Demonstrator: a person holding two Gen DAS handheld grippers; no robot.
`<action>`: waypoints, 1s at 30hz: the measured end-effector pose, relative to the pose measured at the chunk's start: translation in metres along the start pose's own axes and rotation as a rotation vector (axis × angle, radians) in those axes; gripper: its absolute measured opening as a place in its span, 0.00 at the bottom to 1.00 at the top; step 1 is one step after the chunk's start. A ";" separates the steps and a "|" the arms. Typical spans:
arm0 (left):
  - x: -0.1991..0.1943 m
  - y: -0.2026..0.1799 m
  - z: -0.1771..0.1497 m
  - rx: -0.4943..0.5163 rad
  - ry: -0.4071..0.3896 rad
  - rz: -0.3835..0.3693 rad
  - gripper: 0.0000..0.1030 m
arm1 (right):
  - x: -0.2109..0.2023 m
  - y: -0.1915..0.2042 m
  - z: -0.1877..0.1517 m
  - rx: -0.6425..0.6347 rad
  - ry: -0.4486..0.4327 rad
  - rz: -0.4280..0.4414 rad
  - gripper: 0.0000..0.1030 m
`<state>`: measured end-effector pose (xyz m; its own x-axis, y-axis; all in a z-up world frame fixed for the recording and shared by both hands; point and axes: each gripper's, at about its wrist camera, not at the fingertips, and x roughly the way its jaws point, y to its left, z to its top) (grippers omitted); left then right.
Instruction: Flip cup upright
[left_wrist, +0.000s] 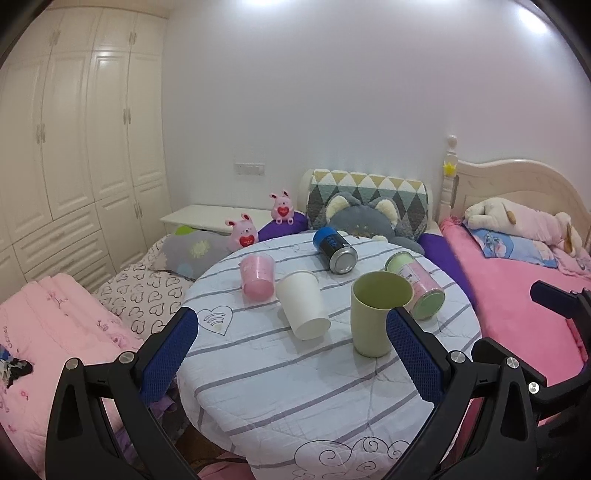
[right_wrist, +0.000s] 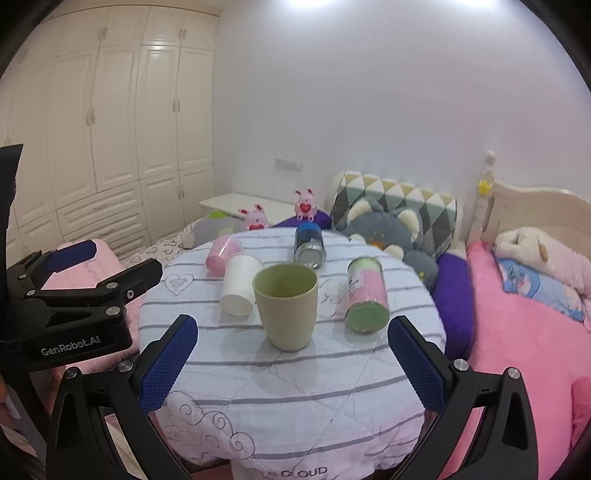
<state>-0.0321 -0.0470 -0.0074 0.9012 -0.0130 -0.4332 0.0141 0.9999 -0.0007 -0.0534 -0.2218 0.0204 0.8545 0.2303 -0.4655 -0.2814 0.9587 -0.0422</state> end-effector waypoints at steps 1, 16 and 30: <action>0.000 0.000 0.000 -0.004 0.002 -0.004 1.00 | -0.002 0.002 0.000 -0.010 -0.015 -0.008 1.00; -0.018 0.001 0.001 -0.028 -0.148 0.088 1.00 | -0.012 -0.004 0.000 0.020 -0.185 0.054 1.00; -0.012 -0.003 0.000 -0.014 -0.134 0.095 1.00 | -0.003 -0.007 -0.004 0.038 -0.156 0.073 1.00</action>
<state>-0.0428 -0.0499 -0.0027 0.9480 0.0814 -0.3078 -0.0786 0.9967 0.0215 -0.0560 -0.2296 0.0181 0.8907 0.3198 -0.3232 -0.3308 0.9434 0.0218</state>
